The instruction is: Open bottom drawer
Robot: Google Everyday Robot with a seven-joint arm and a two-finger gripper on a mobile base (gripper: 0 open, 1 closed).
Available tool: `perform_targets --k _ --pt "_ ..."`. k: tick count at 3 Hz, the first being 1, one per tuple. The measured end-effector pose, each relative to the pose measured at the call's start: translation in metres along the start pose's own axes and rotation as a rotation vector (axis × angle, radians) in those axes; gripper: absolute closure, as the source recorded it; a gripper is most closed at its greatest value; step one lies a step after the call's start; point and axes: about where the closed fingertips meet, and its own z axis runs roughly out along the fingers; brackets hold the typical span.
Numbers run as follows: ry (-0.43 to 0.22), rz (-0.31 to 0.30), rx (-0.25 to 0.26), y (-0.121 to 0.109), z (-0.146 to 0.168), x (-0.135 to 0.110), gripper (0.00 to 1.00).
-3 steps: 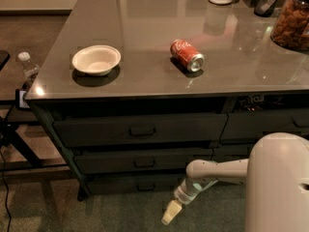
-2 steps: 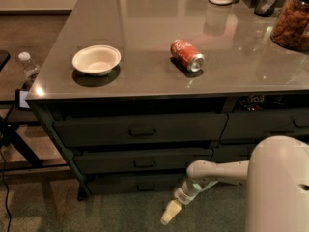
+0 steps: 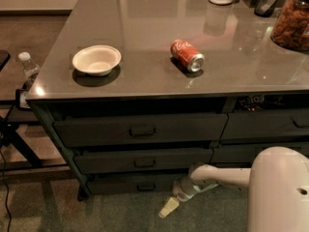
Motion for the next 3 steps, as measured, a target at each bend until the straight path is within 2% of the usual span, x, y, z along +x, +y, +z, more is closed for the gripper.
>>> perform_targets --k 1,3 --pt "-0.035 -0.019 0.076 -0.0324 0.0014 -0.0074 0.00" --pt "-0.029 -0.019 0.088 -0.0309 0.0096 -0.0037 0.00"
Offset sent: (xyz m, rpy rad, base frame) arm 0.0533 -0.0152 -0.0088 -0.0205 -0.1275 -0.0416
